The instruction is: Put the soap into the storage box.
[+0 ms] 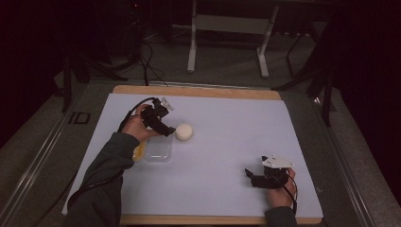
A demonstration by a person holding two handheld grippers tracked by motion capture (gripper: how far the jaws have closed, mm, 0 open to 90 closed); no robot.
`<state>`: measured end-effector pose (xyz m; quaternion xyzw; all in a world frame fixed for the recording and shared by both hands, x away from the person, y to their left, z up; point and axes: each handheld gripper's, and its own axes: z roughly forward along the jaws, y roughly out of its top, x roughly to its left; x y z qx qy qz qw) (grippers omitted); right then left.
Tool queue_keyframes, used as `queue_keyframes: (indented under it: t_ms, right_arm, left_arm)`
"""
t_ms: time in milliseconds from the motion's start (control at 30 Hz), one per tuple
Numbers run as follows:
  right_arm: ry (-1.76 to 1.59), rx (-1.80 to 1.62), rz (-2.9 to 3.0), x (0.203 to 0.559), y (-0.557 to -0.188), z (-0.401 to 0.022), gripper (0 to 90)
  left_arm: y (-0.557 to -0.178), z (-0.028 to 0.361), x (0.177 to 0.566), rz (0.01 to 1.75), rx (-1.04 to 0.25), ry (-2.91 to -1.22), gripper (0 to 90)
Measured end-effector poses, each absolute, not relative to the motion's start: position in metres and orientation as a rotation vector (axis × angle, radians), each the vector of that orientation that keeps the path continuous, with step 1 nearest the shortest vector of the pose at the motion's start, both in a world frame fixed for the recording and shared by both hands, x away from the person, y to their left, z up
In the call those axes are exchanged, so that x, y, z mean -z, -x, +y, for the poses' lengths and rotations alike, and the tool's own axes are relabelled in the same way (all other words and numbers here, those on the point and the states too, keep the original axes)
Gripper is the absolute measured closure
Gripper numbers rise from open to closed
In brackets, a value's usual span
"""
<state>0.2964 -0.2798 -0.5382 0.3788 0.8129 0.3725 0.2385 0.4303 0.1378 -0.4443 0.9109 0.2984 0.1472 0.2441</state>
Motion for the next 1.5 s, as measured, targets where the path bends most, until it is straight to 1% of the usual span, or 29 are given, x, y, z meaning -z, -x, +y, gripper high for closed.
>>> queue_keyframes:
  t_ms: [800, 1167, 1500]
  right_arm:
    - [-1.039, -1.026, 2.227, 0.538, -0.296, -0.28, 14.2]
    - [-1.039, -1.028, 2.227, 0.538, -0.296, -0.28, 14.2]
    - [-1.036, -1.026, 2.226, 0.538, -0.296, -0.28, 14.2]
  left_arm:
    - [-0.448, 0.111, 0.453, 0.804, -0.321, -2.539, 22.4]
    - [-0.455, 0.103, 0.461, 0.816, -0.296, -2.575, 19.4]
    - [-0.461, 0.089, 0.472, 0.817, -0.242, -2.594, 19.4]
